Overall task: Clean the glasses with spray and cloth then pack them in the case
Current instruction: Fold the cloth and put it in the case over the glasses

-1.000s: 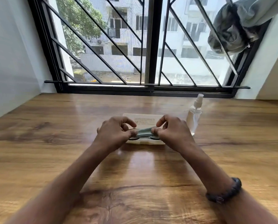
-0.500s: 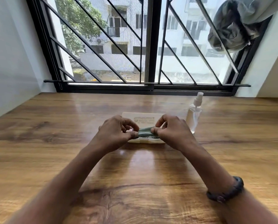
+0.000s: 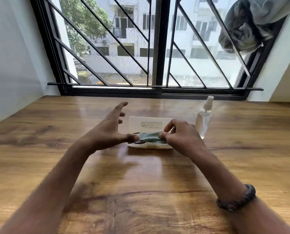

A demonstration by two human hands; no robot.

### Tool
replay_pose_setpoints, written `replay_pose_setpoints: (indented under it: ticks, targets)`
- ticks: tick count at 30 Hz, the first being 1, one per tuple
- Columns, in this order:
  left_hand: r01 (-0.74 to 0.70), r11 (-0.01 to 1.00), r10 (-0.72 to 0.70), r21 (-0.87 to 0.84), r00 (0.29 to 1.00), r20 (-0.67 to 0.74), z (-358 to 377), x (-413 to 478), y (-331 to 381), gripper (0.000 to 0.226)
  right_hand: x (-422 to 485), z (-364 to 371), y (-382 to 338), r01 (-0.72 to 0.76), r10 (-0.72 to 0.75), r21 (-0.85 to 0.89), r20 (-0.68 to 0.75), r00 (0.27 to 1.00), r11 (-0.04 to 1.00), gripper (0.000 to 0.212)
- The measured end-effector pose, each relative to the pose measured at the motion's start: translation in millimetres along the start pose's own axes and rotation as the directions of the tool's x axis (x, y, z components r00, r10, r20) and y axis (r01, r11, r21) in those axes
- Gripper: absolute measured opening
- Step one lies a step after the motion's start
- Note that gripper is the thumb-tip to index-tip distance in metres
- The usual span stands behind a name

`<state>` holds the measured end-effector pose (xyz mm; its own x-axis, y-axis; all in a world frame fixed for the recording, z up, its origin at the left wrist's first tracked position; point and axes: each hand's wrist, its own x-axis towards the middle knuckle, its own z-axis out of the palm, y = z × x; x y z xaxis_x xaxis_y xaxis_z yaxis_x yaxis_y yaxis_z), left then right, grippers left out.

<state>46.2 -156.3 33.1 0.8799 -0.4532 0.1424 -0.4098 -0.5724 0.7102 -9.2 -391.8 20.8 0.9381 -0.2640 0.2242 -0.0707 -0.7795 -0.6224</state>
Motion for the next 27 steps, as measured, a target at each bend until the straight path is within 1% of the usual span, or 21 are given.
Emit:
replay_pose_setpoints:
  ticks: [2,4,7,11,12,14,16,18,19,21,24,25,27]
  targets:
    - [-0.008,1.000,0.010,-0.015,0.994,0.112,2,1,-5,0.126,0,0,0,-0.001,0.001,-0.004,0.001,1.000,1.000,0.020]
    - [-0.027,0.999,0.030,-0.020,0.989,0.146,7,5,-11,0.127,0,-1,0,-0.002,0.002,0.000,0.003,1.000,1.000,0.020]
    - [-0.051,0.998,0.057,-0.040,0.984,0.168,11,9,-17,0.121,-1,-3,-1,-0.001,0.000,0.017,0.008,1.000,1.000,0.020]
    - [-0.075,0.994,0.085,-0.075,0.986,0.142,12,12,-23,0.111,-2,-4,-1,0.003,-0.004,0.024,0.012,1.000,1.000,0.022]
    - [-0.080,0.995,0.088,-0.063,0.986,0.139,12,13,-24,0.110,-2,-5,-1,0.010,-0.010,0.043,0.009,1.000,0.999,0.023]
    - [-0.086,0.995,0.091,-0.044,0.986,0.138,12,14,-26,0.108,-1,-14,-2,0.028,-0.027,0.144,-0.006,1.000,0.989,0.025]
    - [-0.088,0.995,0.093,-0.042,0.987,0.130,12,15,-28,0.108,-2,-27,-1,0.099,-0.089,0.219,-0.051,0.995,0.971,0.026]
    - [-0.090,0.995,0.095,-0.042,0.988,0.122,12,16,-28,0.107,-1,-40,2,0.220,-0.203,0.192,-0.104,0.974,0.956,0.031]
    - [-0.092,0.995,0.096,-0.041,0.988,0.120,12,16,-29,0.107,-1,-45,5,0.261,-0.247,0.160,-0.102,0.963,0.952,0.036]
    - [-0.092,0.995,0.095,-0.036,0.989,0.113,11,17,-30,0.107,0,-49,12,0.268,-0.267,0.077,-0.033,0.963,0.960,0.057]
    - [-0.093,0.995,0.096,-0.033,0.990,0.105,11,17,-32,0.107,4,-45,23,0.189,-0.169,-0.084,0.199,0.965,0.978,0.102]
    - [-0.096,0.995,0.098,-0.030,0.990,0.104,11,17,-33,0.107,5,-44,24,0.177,-0.136,-0.127,0.275,0.952,0.976,0.113]
    - [-0.105,0.994,0.107,-0.026,0.989,0.103,11,17,-33,0.107,5,-41,25,0.184,-0.108,-0.172,0.377,0.920,0.968,0.127]
